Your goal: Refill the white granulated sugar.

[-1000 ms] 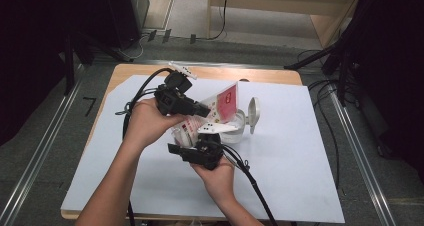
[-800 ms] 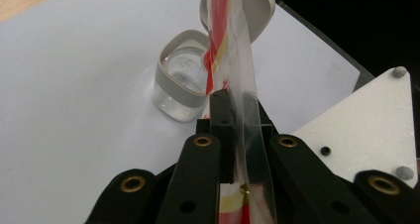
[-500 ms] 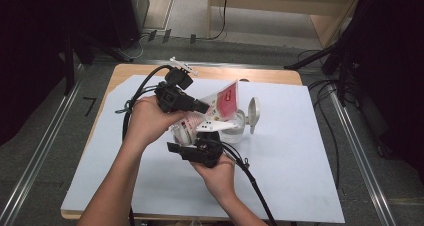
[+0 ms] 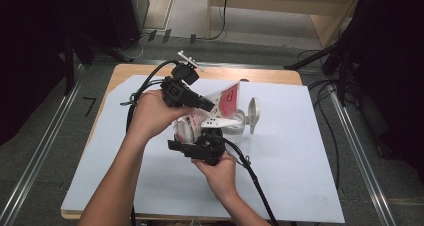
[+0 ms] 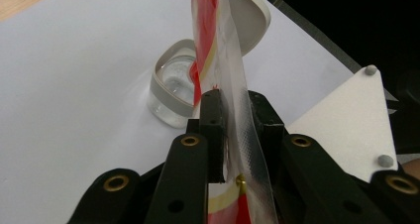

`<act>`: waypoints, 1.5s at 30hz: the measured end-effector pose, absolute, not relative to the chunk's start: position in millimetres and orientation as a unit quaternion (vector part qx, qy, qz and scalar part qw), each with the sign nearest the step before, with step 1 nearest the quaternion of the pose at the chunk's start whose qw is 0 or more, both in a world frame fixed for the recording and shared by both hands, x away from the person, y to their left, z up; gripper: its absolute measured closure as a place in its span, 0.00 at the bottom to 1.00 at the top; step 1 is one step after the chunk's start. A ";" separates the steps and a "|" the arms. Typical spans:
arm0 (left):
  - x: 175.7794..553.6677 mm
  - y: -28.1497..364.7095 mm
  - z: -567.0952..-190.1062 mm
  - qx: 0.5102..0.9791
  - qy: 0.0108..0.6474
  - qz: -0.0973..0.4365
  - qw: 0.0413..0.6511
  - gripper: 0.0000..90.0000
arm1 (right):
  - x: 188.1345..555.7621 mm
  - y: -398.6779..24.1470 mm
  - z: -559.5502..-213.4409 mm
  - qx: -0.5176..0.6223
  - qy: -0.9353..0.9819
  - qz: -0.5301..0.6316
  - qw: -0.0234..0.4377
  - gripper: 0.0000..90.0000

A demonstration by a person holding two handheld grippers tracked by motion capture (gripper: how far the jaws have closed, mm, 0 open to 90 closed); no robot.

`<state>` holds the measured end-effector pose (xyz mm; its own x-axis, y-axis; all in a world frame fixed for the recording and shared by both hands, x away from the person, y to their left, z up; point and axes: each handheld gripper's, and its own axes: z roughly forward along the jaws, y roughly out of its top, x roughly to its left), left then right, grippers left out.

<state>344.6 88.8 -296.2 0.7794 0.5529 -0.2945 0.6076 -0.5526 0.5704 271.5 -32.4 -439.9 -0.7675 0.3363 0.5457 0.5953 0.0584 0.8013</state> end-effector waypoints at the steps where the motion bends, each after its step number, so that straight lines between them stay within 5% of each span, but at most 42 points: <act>1: 344.9 88.7 -296.3 0.880 0.330 -0.042 0.339 0.90 | 271.6 -32.6 -439.8 -0.322 -0.720 -0.605 0.107 0.65; 5: 343.4 87.1 -297.0 0.877 0.334 -0.040 0.342 0.91 | 270.6 -32.3 -439.4 -0.321 -0.724 -0.602 0.101 0.60; 11: 342.2 87.8 -298.2 0.876 0.332 -0.038 0.347 0.91 | 270.0 -33.3 -439.5 -0.324 -0.725 -0.600 0.097 0.67; 45: 338.8 89.2 -295.1 0.870 0.338 -0.034 0.357 0.86 | 268.3 -33.1 -433.6 -0.324 -0.720 -0.605 0.102 0.67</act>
<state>338.8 89.2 -295.1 0.7692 0.5639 -0.3006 0.6125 -0.5166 0.5983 268.3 -33.1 -433.6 -0.7695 0.3433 0.5386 0.5897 0.0582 0.8055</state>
